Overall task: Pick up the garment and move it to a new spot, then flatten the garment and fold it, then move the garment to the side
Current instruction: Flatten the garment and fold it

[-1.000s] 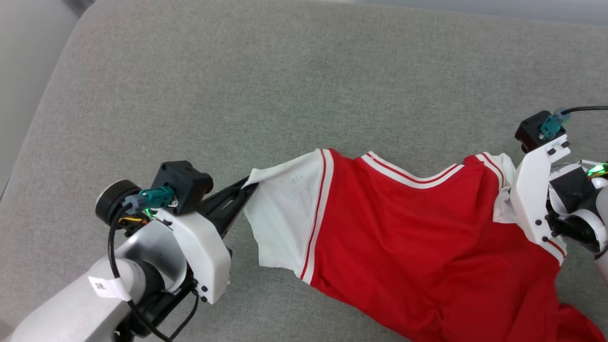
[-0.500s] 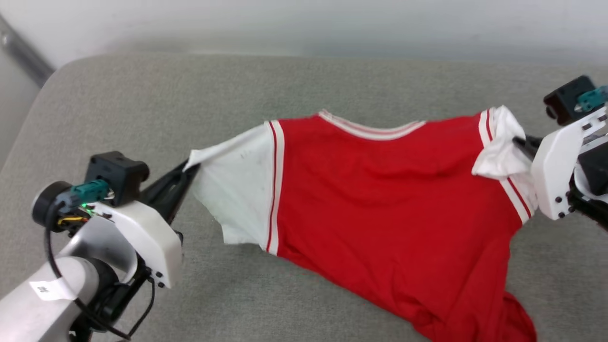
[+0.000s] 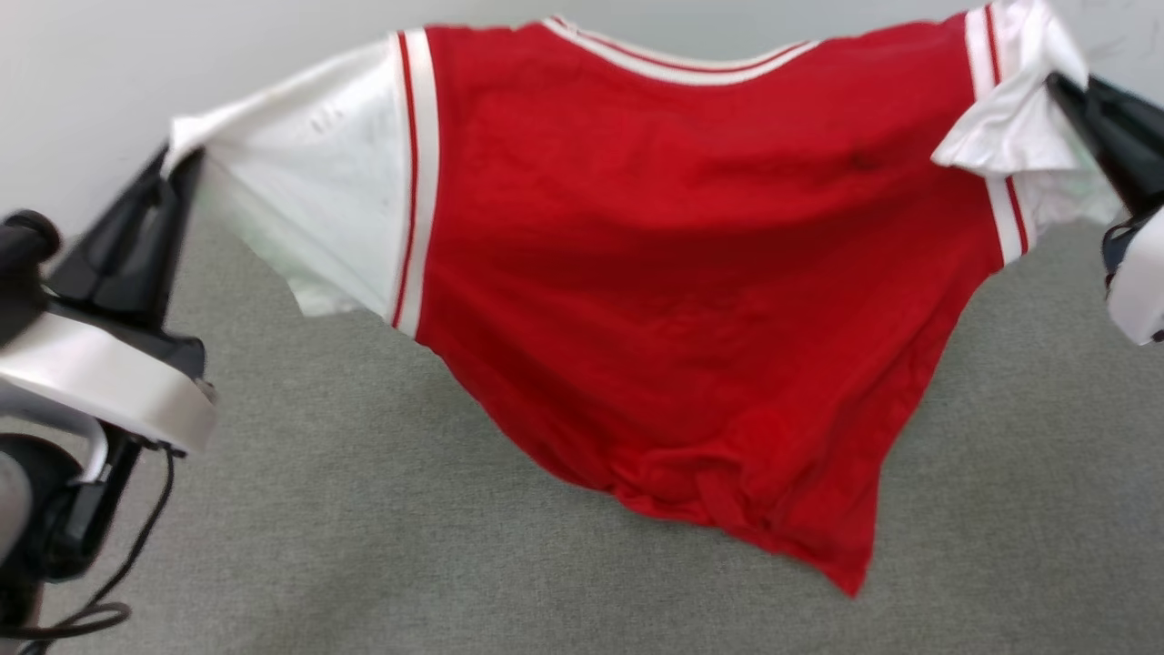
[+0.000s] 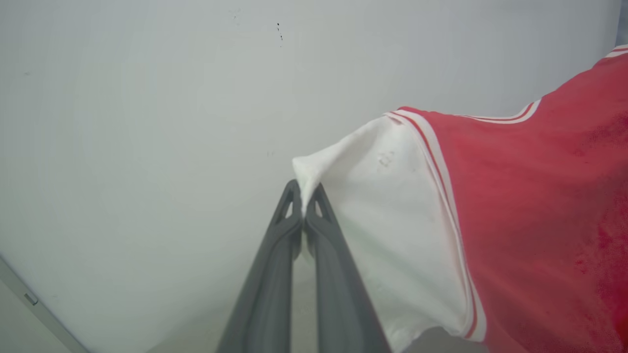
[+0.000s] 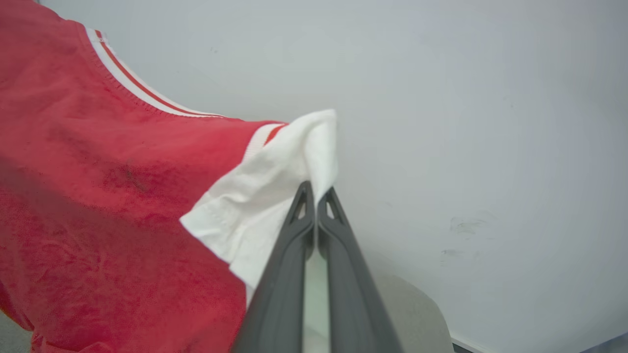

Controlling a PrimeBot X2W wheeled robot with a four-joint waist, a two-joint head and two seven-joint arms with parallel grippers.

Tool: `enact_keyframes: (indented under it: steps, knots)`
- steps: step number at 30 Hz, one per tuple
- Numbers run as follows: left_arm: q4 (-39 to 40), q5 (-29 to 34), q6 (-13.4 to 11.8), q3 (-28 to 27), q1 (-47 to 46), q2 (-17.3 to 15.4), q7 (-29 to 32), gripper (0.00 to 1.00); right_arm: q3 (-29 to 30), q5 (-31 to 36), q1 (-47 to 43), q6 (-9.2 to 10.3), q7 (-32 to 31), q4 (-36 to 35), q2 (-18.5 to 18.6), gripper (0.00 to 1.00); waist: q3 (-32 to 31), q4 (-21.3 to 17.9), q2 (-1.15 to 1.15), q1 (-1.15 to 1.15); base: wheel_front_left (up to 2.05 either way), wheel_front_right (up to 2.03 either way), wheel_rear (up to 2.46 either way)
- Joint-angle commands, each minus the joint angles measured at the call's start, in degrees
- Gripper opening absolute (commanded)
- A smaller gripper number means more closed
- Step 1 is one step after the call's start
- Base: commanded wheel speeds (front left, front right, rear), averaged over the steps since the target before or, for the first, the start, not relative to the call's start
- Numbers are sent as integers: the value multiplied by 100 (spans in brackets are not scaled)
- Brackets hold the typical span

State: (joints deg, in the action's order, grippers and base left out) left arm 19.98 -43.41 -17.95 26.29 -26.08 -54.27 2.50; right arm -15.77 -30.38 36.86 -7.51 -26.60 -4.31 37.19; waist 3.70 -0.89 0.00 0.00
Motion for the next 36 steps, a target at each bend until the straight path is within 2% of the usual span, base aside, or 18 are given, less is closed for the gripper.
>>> enact_keyframes:
  steps: [1,7,14,18,23,31,36]
  knots:
    - [90,33,-83,-164,-83,-59,-128,0,177,51,-77,4,103,-176,6,0,-68,-105,0,0,0,0,0]
    - [339,-29,-259,-641,-194,-171,-437,0,709,253,-30,4,281,-699,-101,0,43,-240,0,0,0,0,0]
    - [449,-57,-174,-935,-529,-331,-500,0,901,404,289,5,356,-878,-127,0,502,-344,0,0,0,0,0]
    - [321,33,27,-1019,-1155,-369,-496,0,854,632,725,5,593,-843,-67,0,967,-339,0,0,0,0,0]
    - [-132,195,429,-896,-2314,-246,-363,0,741,888,1508,5,857,-562,-41,0,1656,-288,0,0,0,0,0]
    - [-1646,660,1133,-534,-4744,334,-311,0,482,1258,3358,6,1237,547,-181,0,2704,-178,0,0,0,0,0]
    - [-2758,971,1431,-324,-6056,858,-553,0,142,1481,4498,6,1571,1362,-393,0,3135,-73,0,0,0,0,0]
